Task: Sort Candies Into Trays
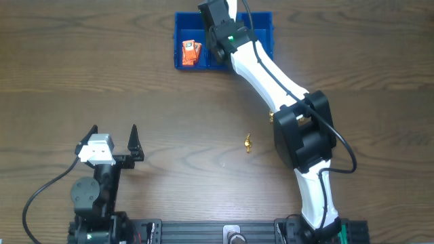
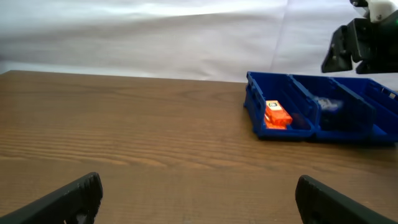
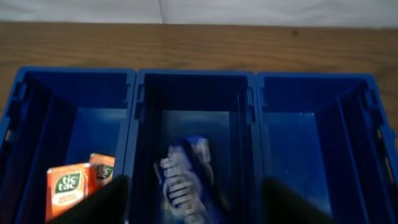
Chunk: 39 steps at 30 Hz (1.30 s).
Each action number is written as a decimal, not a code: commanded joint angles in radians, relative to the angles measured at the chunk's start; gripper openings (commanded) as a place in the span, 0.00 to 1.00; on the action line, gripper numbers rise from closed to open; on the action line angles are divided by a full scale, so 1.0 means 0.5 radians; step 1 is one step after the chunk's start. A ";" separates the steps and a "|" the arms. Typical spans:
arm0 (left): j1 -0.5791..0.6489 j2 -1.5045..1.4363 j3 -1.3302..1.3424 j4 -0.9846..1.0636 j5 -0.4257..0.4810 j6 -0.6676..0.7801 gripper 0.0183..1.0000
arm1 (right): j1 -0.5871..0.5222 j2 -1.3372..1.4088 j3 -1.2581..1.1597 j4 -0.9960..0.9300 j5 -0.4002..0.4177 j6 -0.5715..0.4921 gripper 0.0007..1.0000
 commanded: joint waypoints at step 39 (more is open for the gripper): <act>0.001 -0.013 -0.037 -0.069 0.047 0.021 1.00 | 0.165 -1.213 -1.688 -0.786 -0.504 0.533 0.80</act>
